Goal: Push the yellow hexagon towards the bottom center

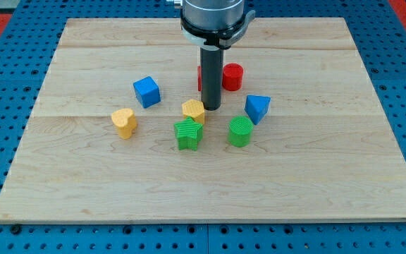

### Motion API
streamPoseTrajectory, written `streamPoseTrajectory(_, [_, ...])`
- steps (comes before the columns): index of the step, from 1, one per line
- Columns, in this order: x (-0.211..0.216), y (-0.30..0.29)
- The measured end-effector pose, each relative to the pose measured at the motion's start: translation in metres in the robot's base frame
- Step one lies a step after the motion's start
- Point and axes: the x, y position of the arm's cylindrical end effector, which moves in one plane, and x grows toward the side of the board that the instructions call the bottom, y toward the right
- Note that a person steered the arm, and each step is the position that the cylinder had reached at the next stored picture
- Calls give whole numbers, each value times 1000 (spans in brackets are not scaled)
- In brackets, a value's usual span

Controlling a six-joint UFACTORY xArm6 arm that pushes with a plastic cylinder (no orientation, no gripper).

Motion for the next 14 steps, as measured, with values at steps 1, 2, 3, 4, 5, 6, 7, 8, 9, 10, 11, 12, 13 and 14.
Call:
streamPoseTrajectory(1, [5, -14])
streamPoseTrajectory(2, [5, -15])
streamPoseTrajectory(3, [5, -15])
streamPoseTrajectory(4, [9, -15])
streamPoseTrajectory(5, [22, -24])
streamPoseTrajectory(6, [22, -64])
streamPoseTrajectory(7, [22, -92])
streamPoseTrajectory(8, [60, -90])
streamPoseTrajectory(9, [82, -104])
streamPoseTrajectory(10, [66, -119])
streamPoseTrajectory(11, [105, -132])
streamPoseTrajectory(12, [90, -171])
streamPoseTrajectory(13, [119, -179])
streamPoseTrajectory(14, [136, -151])
